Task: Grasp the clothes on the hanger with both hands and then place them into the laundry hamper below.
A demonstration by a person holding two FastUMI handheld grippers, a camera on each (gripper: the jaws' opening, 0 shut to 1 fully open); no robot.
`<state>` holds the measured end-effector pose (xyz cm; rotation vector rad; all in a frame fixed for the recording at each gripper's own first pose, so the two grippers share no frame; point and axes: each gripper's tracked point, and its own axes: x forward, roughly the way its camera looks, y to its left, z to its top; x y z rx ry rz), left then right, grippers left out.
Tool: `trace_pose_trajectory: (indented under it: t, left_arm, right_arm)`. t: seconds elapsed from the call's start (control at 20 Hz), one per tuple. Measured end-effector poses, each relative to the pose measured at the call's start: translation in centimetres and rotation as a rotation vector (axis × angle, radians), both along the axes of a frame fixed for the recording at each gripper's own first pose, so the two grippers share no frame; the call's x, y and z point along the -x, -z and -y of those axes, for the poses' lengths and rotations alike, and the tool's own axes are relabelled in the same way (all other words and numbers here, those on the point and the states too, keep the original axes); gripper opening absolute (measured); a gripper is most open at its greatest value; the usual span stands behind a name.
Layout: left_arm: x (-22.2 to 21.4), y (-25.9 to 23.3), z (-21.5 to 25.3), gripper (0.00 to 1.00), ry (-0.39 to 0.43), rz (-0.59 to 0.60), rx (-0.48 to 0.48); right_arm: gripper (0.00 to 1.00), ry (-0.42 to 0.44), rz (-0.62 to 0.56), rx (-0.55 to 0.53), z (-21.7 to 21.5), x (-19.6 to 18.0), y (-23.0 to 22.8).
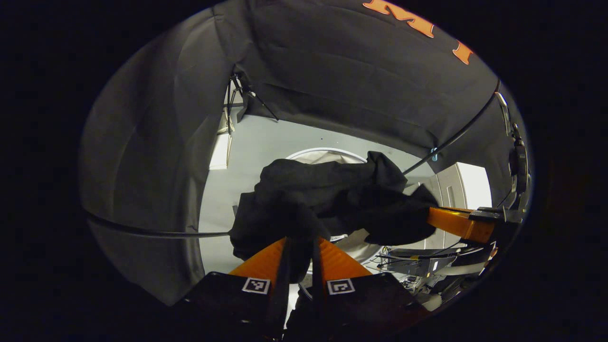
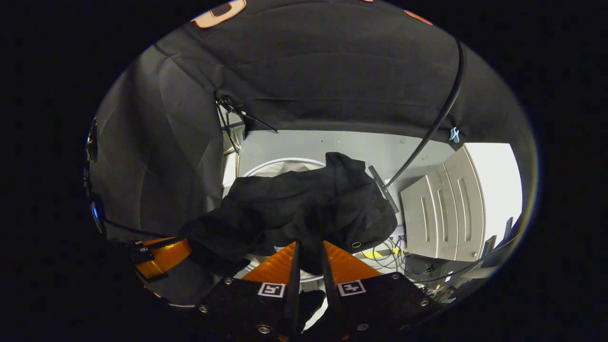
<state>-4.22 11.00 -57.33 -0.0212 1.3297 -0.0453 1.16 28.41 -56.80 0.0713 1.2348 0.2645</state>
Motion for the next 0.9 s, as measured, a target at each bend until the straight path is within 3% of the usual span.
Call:
trace_pose_trajectory:
  t: [0.05,0.1,0.25,0.35,0.45,0.5,0.65,0.7,0.9]
  left_arm:
    - [-0.3,-0.1,0.0,0.30,0.001,0.006,-0.003]
    - [-0.3,-0.2,0.2,0.42,0.004,0.009,-0.001]
    - [-1.1,-0.5,-0.2,0.76,0.001,0.012,-0.017]
    - [-0.7,-0.6,0.1,0.78,-0.001,0.009,-0.006]
    - [-0.5,-0.7,0.0,0.99,0.000,0.007,-0.008]
    - [-0.6,-0.9,0.0,0.93,0.001,0.010,-0.009]
    - [-1.5,-1.8,-0.4,0.94,-0.002,0.052,-0.021]
    - [-1.7,-2.1,-0.5,0.96,-0.004,0.064,-0.025]
    - [-2.2,-5.2,-1.2,0.97,-0.021,0.117,-0.032]
  right_arm:
    - [0.16,0.001,0.004,0.000,0.0,-0.1,-0.1]
    - [0.31,-0.001,0.006,0.000,-0.1,-0.4,-0.3]
    - [0.39,-0.015,0.017,0.003,-0.3,-0.8,-1.0]
    - [0.46,-0.020,0.021,0.007,-0.2,-0.6,-1.0]
    - [0.55,-0.022,0.029,0.016,0.1,-0.7,-1.2]
    - [0.64,-0.015,0.040,0.021,0.3,-0.7,-1.6]
    - [0.78,0.011,0.068,0.036,1.3,-0.7,-3.2]
    - [0.93,0.020,0.081,0.042,1.8,-0.6,-4.1]
    - [0.93,0.036,0.150,0.043,3.1,-1.6,-7.8]
